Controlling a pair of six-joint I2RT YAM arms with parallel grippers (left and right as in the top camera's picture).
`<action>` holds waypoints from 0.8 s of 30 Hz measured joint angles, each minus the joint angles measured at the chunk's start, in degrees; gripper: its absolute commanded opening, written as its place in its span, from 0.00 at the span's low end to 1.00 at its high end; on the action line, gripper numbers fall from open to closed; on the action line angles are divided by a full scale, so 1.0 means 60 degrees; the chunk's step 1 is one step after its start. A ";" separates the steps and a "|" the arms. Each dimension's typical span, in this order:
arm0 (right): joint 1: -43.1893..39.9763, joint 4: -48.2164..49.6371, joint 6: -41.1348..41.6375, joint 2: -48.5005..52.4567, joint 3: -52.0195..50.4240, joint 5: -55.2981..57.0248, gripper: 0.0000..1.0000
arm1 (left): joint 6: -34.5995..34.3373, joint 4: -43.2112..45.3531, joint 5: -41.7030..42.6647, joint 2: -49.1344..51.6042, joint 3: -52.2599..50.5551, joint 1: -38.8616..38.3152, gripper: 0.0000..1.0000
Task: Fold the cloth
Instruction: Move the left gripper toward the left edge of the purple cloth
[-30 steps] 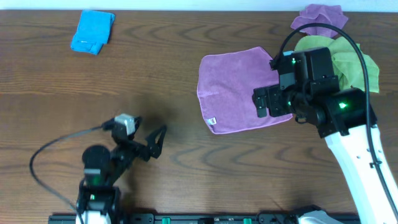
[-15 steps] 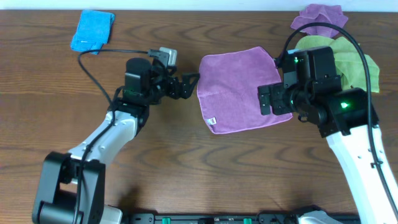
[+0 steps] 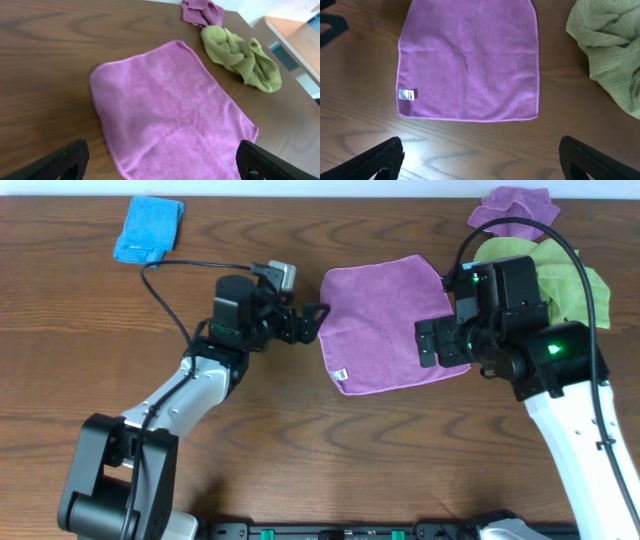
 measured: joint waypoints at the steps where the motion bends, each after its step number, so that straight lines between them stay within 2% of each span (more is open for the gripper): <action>1: 0.0000 -0.0026 0.0000 0.0000 0.0000 0.0004 0.99 | -0.0018 0.0015 -0.0066 0.0007 -0.0004 -0.0171 0.95; 9: 0.0000 -0.0040 0.0000 0.0000 0.0000 0.0004 0.99 | -0.0025 -0.0291 -0.1435 0.0175 0.0000 -0.1515 0.95; 10: 0.0000 -0.0047 0.0000 0.0000 0.0000 0.0004 0.99 | -0.0025 -0.0331 -0.1676 0.0189 0.0000 -0.1683 0.98; 12: 0.0000 -0.0051 0.0000 0.0000 0.0000 0.0004 0.99 | -0.0040 -0.0601 -0.2197 0.0189 0.0004 -0.1861 0.89; 13: 0.0000 -0.0055 0.0000 0.0000 0.0000 0.0004 0.99 | -0.0062 -0.0812 -0.2521 0.0189 0.0007 -0.1905 0.89; 16: 0.0000 -0.0055 0.0000 0.0000 0.0000 0.0000 0.99 | -0.0168 -0.1093 -0.3093 0.0291 0.0007 -0.1836 0.96; 19: 0.0000 -0.0055 0.0000 0.0000 0.0000 0.0047 0.99 | -0.0539 -0.0663 -0.2845 0.0725 0.0007 -0.1413 0.98; 24: 0.0000 -0.0055 0.0000 0.0000 0.0000 0.0189 0.99 | -0.1344 0.1093 -0.1268 0.1800 0.0055 -0.0514 0.97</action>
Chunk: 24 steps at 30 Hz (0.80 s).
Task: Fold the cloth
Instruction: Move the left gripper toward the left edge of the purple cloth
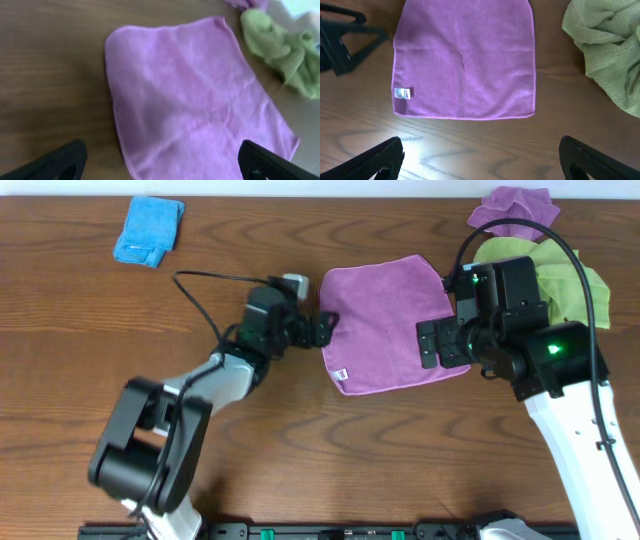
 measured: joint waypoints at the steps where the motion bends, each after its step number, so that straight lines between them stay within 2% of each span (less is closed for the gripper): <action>1: 0.0000 0.0004 0.0000 0.0000 0.0000 0.0011 0.99 | -0.0240 0.0197 0.0302 0.0222 0.0015 0.0146 0.96; 12: 0.0000 0.0029 -0.0004 0.0000 0.0000 0.0248 0.99 | -0.1832 0.0412 0.2543 0.1617 0.0572 0.0357 0.95; 24: 0.0000 0.0051 -0.0004 0.0000 0.0000 0.0280 0.99 | -0.2623 0.0557 0.3009 0.1989 0.0790 0.0357 0.95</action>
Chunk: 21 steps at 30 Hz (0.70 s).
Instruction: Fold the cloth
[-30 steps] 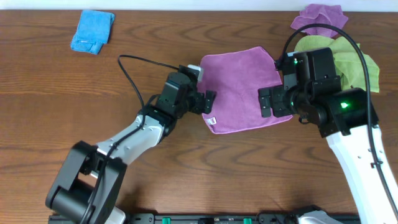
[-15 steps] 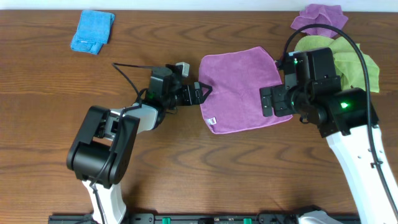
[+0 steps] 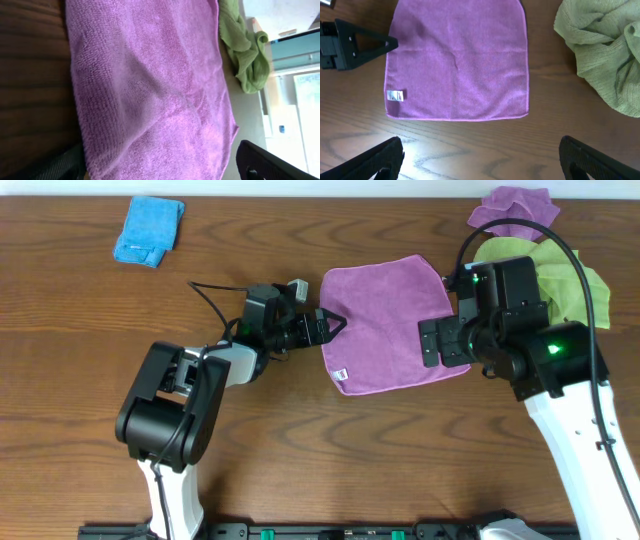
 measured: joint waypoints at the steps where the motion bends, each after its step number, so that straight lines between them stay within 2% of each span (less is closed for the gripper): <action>1: 0.0000 0.0015 0.0000 0.0000 0.0000 0.0000 0.99 | -0.0073 0.0025 0.0029 0.0029 0.0029 0.0000 0.95; 12: 0.0000 0.0022 0.0000 0.0000 0.0000 -0.0087 0.99 | -0.0743 0.0273 -0.0171 0.0237 0.0288 0.0004 0.95; 21: 0.0000 0.0127 0.0000 0.0000 0.0000 -0.0153 0.99 | -0.0776 0.0175 -0.0262 0.1279 0.1854 0.0007 0.95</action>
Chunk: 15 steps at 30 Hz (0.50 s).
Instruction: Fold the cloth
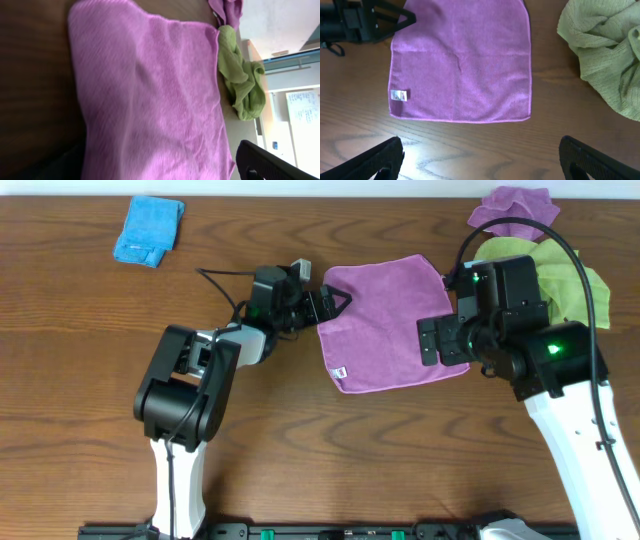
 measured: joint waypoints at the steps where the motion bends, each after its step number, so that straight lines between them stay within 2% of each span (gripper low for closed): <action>1: 0.0000 0.0015 0.0000 0.0000 0.0000 0.0004 0.99 | -0.0004 -0.0007 0.0058 0.0127 0.0175 0.0000 0.95; 15: 0.0000 0.0069 0.0000 0.0000 0.0000 0.0120 0.99 | -0.0004 0.0076 0.0721 0.0656 0.1617 0.0335 0.95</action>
